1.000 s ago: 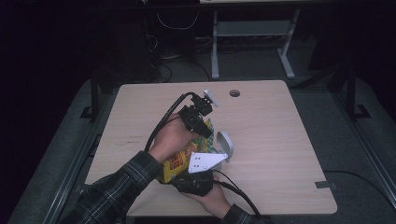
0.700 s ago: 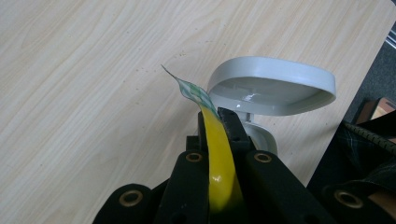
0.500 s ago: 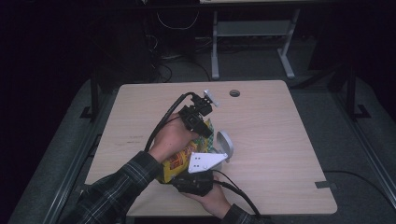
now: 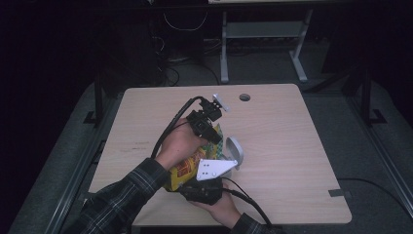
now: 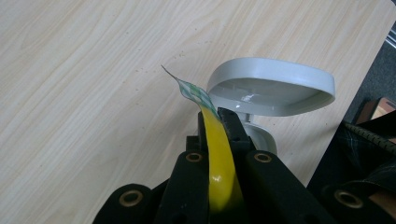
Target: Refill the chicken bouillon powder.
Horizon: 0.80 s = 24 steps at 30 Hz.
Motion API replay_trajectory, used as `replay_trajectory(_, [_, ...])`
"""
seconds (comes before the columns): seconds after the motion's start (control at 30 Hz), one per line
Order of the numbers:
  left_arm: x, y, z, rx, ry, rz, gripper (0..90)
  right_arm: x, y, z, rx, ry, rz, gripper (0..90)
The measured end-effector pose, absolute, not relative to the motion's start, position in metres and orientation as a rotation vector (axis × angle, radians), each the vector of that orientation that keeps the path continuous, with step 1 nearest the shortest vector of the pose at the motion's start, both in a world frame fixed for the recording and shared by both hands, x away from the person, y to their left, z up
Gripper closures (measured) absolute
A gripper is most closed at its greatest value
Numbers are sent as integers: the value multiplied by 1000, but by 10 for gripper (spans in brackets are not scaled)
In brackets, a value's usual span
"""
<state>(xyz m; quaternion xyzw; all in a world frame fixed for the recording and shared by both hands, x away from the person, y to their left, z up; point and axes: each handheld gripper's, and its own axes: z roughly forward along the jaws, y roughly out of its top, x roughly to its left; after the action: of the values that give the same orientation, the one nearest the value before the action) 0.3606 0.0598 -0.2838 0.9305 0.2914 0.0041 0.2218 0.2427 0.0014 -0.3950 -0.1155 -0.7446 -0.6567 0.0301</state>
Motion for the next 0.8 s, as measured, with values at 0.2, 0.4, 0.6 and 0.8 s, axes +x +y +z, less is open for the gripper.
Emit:
replay_trajectory(0.2, [361, 59, -284, 2573, 803, 14, 898, 243, 1, -395, -358, -2296, -2024, 900])
replay_trajectory(0.4, [361, 59, -284, 2572, 804, 15, 898, 243, 1, -395, -360, -2296, -2024, 900])
replay_trajectory(0.6, [361, 59, -284, 2575, 803, 15, 898, 242, 1, -395, -361, -2296, -2026, 900])
replay_trajectory(0.8, [361, 58, -284, 2575, 805, 13, 898, 242, 1, -394, -362, -2293, -2029, 900])
